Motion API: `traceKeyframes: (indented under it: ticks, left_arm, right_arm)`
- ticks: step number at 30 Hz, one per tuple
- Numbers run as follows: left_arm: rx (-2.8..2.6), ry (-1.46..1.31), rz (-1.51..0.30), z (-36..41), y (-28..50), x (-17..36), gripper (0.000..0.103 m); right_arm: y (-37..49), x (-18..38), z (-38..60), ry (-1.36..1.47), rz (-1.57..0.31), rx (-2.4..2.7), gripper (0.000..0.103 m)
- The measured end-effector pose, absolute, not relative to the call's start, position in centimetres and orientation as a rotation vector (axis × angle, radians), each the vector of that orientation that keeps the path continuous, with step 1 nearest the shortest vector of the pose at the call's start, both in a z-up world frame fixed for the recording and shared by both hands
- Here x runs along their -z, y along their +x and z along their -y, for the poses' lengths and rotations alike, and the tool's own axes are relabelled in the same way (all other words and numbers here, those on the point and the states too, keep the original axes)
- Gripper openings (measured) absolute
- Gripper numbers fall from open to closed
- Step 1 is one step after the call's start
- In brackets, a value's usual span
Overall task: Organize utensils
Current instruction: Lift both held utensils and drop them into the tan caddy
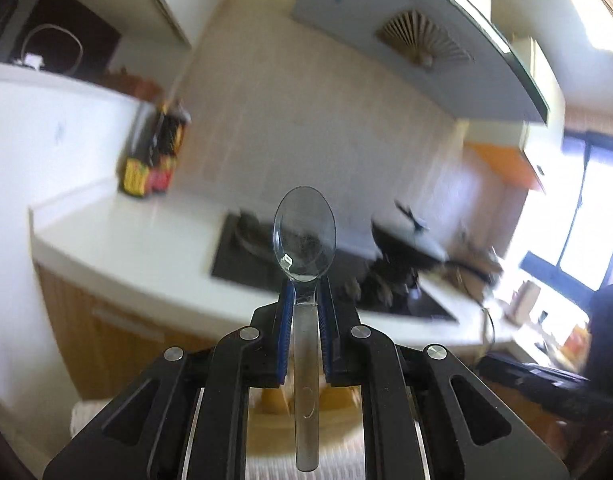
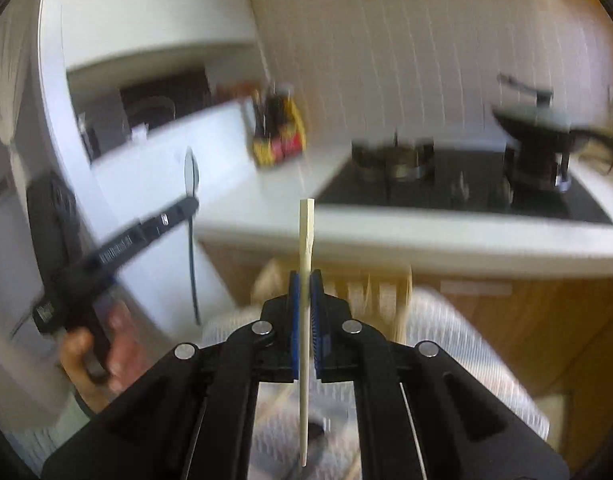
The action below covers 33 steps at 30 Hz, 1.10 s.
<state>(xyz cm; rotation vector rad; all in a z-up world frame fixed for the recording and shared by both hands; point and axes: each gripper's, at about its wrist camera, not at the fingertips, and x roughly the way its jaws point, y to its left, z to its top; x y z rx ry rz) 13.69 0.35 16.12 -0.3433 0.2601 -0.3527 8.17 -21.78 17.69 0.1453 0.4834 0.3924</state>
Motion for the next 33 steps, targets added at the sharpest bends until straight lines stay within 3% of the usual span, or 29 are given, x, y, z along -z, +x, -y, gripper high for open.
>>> traceKeyframes:
  ticks: [10, 18, 28, 32, 33]
  left_arm:
    - [0.332, -0.274, -0.171, 1.6, 19.4, -14.2, 0.010]
    - [0.339, -0.303, -0.204, 1.2, 21.3, -10.0, 0.010]
    - [0.339, -0.268, -0.207, 1.3, 20.8, -7.5, 0.012]
    - [0.365, -0.269, -0.228, 0.7, 19.5, -7.5, 0.027]
    - [0.368, -0.271, -0.231, 0.4, 19.0, -7.6, 0.030]
  right_arm:
    - [16.6, -20.5, 24.6, 0.215, -0.347, -0.208, 0.004]
    - [20.2, -16.1, 23.5, 0.126, -0.380, -0.117, 0.004]
    - [18.8, -13.3, 21.4, 0.026, -0.348, -0.113, 0.004]
    - [16.9, -12.7, 21.6, 0.024, -0.375, -0.149, 0.006]
    - [16.5, -12.7, 21.6, 0.024, -0.380, -0.161, 0.011]
